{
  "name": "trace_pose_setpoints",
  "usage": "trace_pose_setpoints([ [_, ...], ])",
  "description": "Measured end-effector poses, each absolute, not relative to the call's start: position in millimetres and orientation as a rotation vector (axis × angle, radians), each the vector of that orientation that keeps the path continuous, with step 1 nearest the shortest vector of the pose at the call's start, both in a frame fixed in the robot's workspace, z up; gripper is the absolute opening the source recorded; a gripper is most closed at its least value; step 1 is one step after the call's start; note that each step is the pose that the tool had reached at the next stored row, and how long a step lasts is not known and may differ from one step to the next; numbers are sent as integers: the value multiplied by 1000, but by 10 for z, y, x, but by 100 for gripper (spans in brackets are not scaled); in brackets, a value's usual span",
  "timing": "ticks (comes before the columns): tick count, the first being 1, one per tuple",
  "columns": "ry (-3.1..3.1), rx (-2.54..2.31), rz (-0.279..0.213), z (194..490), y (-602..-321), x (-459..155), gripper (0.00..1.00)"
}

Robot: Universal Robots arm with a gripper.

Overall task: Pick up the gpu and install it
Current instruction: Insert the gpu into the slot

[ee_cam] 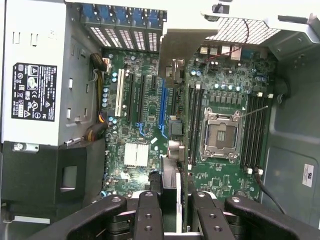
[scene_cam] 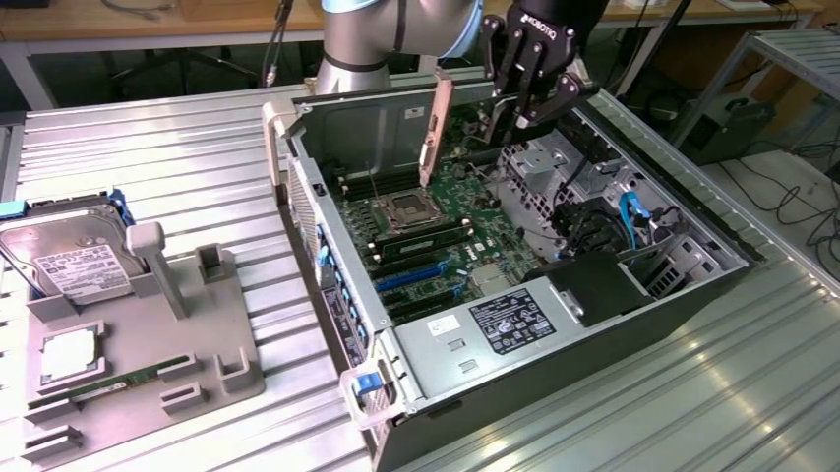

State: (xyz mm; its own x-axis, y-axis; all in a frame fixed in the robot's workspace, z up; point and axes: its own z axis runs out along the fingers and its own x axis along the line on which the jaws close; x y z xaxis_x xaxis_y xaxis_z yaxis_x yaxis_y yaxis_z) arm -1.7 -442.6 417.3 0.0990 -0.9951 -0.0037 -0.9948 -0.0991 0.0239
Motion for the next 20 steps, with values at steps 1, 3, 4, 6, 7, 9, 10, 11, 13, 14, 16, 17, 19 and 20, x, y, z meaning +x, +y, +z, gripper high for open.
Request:
trace_pose_setpoints([
  [1, -2096, 2319, -29, 4167, -4426, -18, 27],
  [3, -2092, 2323, -29, 4154, -4426, -18, 27],
  [4, -2090, 2325, -29, 4144, -4426, -19, 27],
  [6, -2086, 2328, -29, 4131, -4426, -20, 27],
  [7, -2084, 2330, -29, 4125, -4426, -20, 27],
  [9, -2079, 2334, -29, 4117, -4426, -23, 27],
  [10, -2077, 2336, -29, 4114, -4426, -26, 27],
  [11, -2076, 2337, -29, 4110, -4426, -32, 27],
  [13, -2076, 2337, -29, 4092, -4426, -55, 27],
  [14, -2077, 2337, -29, 4079, -4426, -62, 27],
  [16, -2079, 2334, -29, 4052, -4426, -74, 27],
  [17, -2081, 2332, -29, 4041, -4426, -77, 27],
  [19, -2084, 2330, -29, 4021, -4426, -84, 27],
  [20, -2084, 2330, -29, 4011, -4426, -87, 27],
])
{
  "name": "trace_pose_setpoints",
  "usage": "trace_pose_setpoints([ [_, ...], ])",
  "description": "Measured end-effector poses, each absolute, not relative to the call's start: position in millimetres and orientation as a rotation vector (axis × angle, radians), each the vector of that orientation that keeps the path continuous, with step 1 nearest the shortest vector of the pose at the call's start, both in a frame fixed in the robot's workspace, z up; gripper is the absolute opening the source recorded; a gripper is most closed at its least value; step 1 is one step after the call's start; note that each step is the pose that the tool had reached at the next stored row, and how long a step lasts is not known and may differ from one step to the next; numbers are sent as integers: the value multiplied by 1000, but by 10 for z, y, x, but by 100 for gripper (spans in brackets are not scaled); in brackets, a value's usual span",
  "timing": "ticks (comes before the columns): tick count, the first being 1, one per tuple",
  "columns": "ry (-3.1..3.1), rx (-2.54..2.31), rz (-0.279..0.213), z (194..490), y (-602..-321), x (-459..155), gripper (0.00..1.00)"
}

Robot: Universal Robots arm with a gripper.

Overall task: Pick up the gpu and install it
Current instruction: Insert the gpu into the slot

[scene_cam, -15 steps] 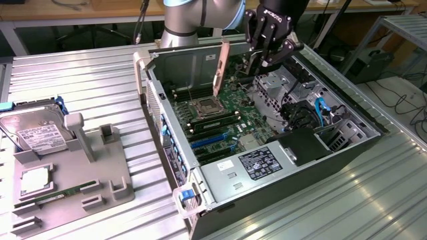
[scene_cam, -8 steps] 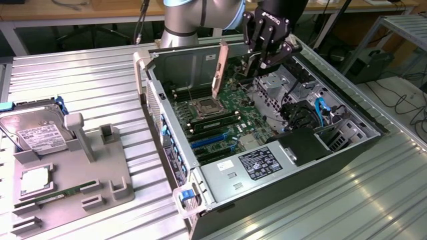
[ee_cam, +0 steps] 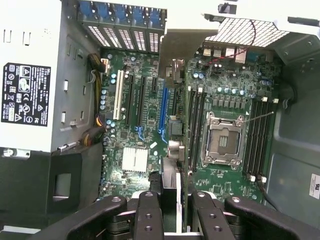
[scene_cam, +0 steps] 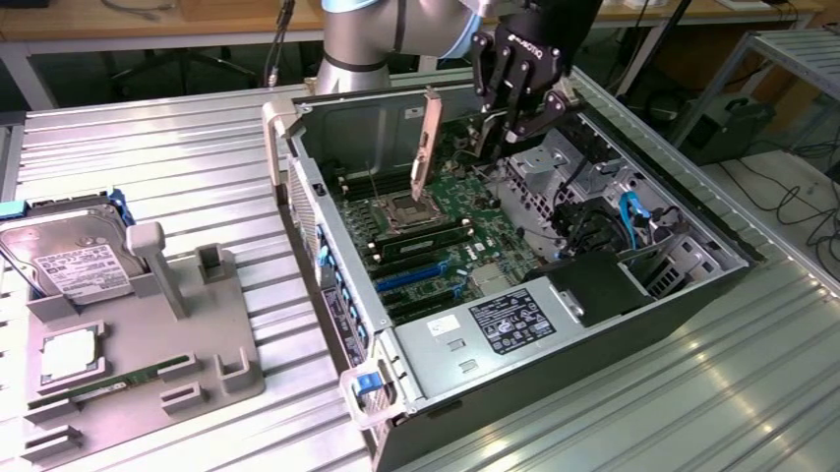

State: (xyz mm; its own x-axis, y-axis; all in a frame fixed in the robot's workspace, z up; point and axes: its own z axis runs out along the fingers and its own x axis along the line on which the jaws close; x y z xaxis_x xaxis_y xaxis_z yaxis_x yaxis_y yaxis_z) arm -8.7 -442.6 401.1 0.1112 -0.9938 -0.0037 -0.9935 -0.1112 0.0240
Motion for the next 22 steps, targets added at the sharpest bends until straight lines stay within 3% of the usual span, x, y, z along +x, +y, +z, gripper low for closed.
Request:
trace_pose_setpoints([
  [22, -2084, 2330, -29, 3752, -4426, -110, 27],
])
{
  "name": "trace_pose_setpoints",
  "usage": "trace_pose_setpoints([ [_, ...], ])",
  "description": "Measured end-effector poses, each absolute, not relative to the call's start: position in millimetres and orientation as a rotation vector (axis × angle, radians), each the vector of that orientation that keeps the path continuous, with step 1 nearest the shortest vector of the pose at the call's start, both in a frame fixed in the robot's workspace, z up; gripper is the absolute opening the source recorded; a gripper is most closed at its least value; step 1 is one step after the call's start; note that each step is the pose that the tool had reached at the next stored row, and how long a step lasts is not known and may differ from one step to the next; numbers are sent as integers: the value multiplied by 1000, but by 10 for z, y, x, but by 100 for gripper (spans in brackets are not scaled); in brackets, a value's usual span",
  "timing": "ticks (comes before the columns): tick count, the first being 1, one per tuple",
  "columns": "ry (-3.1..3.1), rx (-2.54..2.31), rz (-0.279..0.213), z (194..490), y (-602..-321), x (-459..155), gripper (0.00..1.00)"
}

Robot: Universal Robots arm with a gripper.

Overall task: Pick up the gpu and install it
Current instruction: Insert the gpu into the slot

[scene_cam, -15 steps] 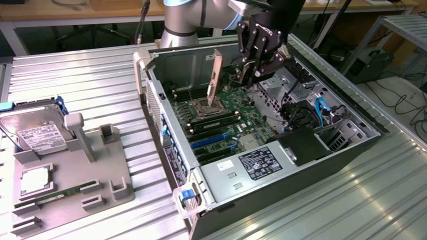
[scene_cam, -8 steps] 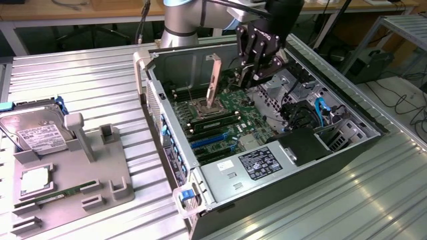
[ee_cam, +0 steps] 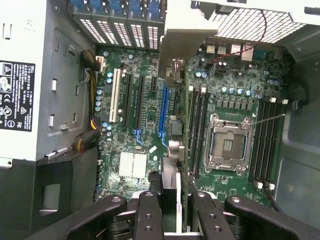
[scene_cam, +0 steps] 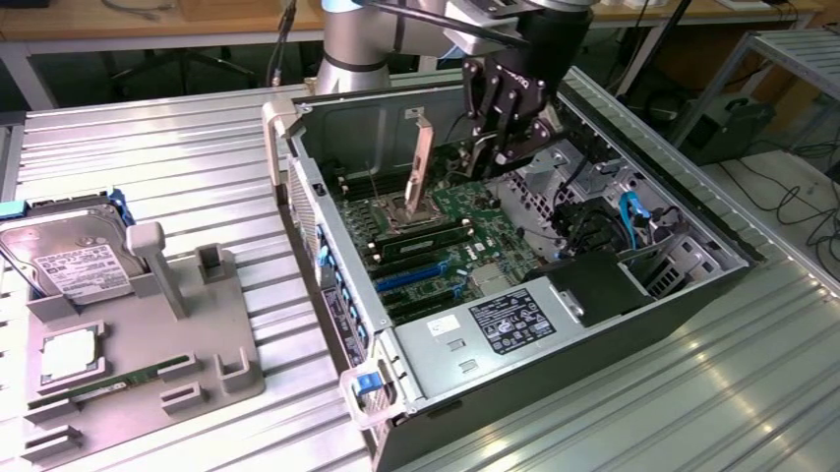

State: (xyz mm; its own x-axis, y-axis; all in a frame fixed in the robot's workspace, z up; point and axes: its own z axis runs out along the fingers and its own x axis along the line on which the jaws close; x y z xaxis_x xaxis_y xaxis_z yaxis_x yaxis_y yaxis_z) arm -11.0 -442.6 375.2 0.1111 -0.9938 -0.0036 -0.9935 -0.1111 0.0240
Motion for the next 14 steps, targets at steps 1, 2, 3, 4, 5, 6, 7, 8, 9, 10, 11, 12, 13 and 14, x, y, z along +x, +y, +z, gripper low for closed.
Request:
trace_pose_setpoints([
  [1, -2084, 2330, -29, 3742, -4426, -111, 27],
  [2, -2084, 2330, -29, 3736, -4426, -113, 27],
  [3, -2084, 2330, -29, 3728, -4426, -113, 27],
  [4, -2084, 2330, -29, 3720, -4426, -114, 27],
  [5, -2084, 2330, -29, 3709, -4426, -115, 27],
  [6, -2084, 2330, -29, 3703, -4426, -116, 27],
  [7, -2084, 2330, -29, 3694, -4426, -120, 27],
  [8, -2084, 2330, -29, 3686, -4426, -125, 27],
  [9, -2084, 2330, -29, 3675, -4426, -129, 27],
  [10, -2084, 2330, -29, 3668, -4426, -135, 27],
  [11, -2084, 2330, -29, 3659, -4426, -142, 27],
  [12, -2084, 2330, -29, 3645, -4426, -147, 27],
  [13, -2085, 2329, -29, 3623, -4426, -153, 27],
  [14, -2095, 2320, -29, 3605, -4425, -153, 27],
])
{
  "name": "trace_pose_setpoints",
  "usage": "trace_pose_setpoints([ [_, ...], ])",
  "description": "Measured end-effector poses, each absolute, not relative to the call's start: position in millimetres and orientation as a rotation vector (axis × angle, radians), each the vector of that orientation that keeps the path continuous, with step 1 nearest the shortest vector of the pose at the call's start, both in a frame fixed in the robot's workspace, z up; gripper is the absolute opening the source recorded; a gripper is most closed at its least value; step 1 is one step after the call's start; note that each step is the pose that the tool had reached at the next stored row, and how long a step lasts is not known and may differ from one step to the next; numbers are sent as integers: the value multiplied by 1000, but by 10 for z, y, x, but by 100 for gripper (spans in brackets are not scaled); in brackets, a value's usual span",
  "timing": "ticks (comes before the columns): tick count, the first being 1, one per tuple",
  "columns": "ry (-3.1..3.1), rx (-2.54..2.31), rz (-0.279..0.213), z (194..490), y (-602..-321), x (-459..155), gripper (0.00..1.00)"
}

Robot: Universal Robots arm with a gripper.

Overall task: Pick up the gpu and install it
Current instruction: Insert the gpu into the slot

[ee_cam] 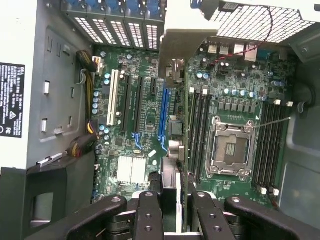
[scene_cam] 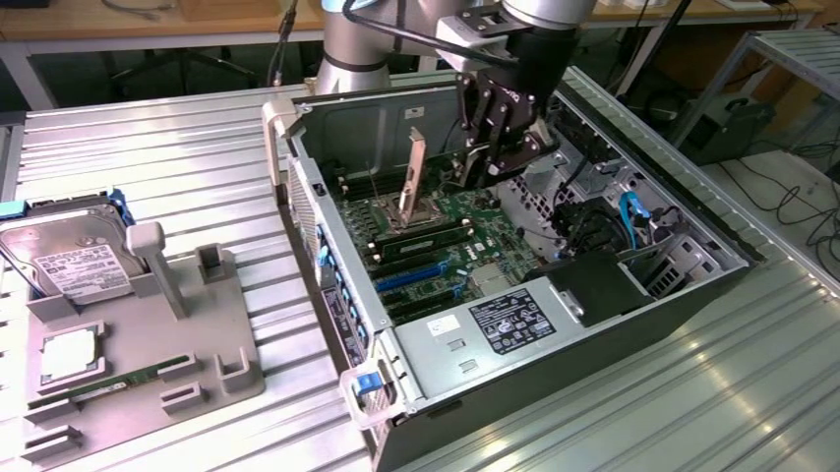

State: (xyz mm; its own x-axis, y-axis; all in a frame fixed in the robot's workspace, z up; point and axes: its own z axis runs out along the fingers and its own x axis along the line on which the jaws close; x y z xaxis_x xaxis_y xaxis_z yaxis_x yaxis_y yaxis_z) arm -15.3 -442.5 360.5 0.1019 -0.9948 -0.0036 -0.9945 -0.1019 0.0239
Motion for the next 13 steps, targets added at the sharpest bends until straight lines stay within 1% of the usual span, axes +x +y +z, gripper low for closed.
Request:
trace_pose_setpoints([
  [4, -2141, 2278, -30, 3539, -4426, -161, 27],
  [13, -2141, 2278, -30, 3490, -4426, -170, 27],
])
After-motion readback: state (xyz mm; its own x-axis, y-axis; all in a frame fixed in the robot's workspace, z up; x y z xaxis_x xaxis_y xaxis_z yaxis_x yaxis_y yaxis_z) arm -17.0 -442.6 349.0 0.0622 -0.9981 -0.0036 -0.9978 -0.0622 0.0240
